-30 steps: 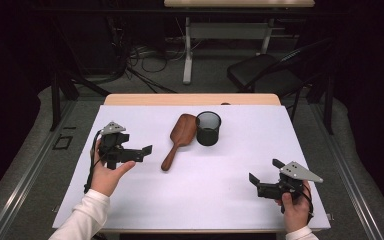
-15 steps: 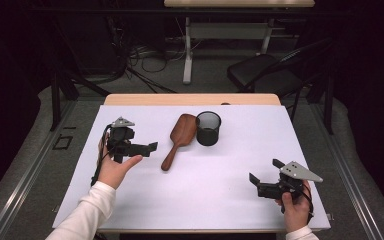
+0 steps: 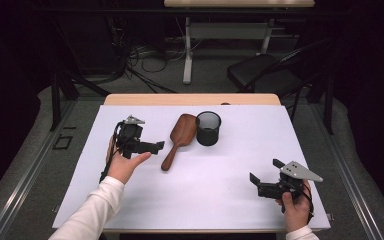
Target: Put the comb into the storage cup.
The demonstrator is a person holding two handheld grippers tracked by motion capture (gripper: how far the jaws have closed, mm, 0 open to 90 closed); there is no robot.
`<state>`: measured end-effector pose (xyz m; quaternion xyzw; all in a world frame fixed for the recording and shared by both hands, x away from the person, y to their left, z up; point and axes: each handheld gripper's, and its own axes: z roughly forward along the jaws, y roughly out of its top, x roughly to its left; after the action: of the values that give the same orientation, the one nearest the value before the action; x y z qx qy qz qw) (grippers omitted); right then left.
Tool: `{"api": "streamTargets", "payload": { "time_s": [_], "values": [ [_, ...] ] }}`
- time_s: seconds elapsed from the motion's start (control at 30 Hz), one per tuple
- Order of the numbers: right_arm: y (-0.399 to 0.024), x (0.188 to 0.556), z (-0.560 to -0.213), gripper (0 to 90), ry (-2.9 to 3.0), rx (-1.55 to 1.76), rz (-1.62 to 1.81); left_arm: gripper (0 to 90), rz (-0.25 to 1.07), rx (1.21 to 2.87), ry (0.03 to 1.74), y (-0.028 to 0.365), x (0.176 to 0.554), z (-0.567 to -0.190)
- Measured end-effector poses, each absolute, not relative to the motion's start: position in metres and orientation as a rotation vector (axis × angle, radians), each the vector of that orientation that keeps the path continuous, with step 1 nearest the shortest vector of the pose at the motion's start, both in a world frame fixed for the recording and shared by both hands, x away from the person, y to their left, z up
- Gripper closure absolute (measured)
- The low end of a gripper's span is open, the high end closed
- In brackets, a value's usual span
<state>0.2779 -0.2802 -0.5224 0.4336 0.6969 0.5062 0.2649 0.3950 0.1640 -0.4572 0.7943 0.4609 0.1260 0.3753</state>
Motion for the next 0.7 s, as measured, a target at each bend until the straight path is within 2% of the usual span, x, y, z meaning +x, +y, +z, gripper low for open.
{"api": "streamTargets", "payload": {
  "time_s": [0.7],
  "values": [
    [-0.281, 0.279, -0.524, 0.6, 1.887, 1.167, 1.361, 12.6, 0.326, 2.086, 1.209, 0.147, 0.409, -0.469]
  ]
}}
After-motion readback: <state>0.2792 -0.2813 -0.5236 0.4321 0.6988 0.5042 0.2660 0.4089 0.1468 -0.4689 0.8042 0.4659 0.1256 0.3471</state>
